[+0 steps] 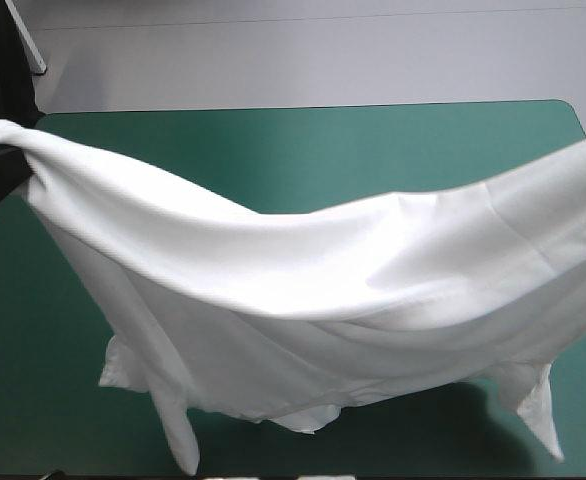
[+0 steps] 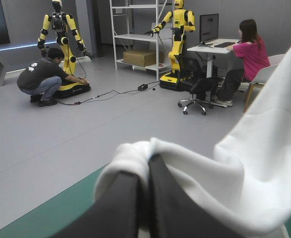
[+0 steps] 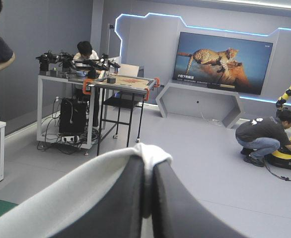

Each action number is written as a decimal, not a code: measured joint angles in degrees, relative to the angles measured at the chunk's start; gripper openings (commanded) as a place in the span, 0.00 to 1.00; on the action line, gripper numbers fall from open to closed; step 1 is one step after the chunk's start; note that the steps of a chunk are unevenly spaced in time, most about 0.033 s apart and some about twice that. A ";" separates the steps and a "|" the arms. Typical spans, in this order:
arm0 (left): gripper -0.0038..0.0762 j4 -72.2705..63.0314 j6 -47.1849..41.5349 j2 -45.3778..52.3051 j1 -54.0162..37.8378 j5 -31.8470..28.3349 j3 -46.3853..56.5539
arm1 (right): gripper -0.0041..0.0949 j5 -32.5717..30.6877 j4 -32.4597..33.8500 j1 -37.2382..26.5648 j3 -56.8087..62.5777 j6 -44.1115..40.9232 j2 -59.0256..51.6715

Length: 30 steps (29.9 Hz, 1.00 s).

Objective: Fold the cloth

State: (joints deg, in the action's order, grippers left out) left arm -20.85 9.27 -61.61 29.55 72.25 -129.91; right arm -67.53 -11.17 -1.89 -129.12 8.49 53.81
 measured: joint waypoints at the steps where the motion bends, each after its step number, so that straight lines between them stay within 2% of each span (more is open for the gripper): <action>1: 0.04 0.68 0.00 -0.13 0.00 0.00 0.28 | 0.02 0.14 -0.01 0.00 0.00 0.00 -0.13; 9: 0.04 11.39 -0.16 -4.87 0.00 0.00 2.96 | 0.02 2.46 2.54 0.00 4.03 0.00 3.02; 19: 0.04 18.66 0.86 -19.11 0.00 -0.28 3.92 | 0.02 3.88 3.04 0.00 9.83 0.00 18.04; 25: 0.04 24.06 0.91 -28.04 -0.21 -4.04 3.98 | 0.02 6.61 0.96 0.00 10.20 1.08 28.49; 30: 0.04 21.79 0.91 -35.74 -4.22 -10.09 4.29 | 0.02 10.51 -2.04 0.00 10.27 3.18 36.41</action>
State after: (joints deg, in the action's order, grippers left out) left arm 0.94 10.18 -97.35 25.33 62.16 -125.62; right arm -57.02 -13.21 -1.89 -118.85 11.67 90.22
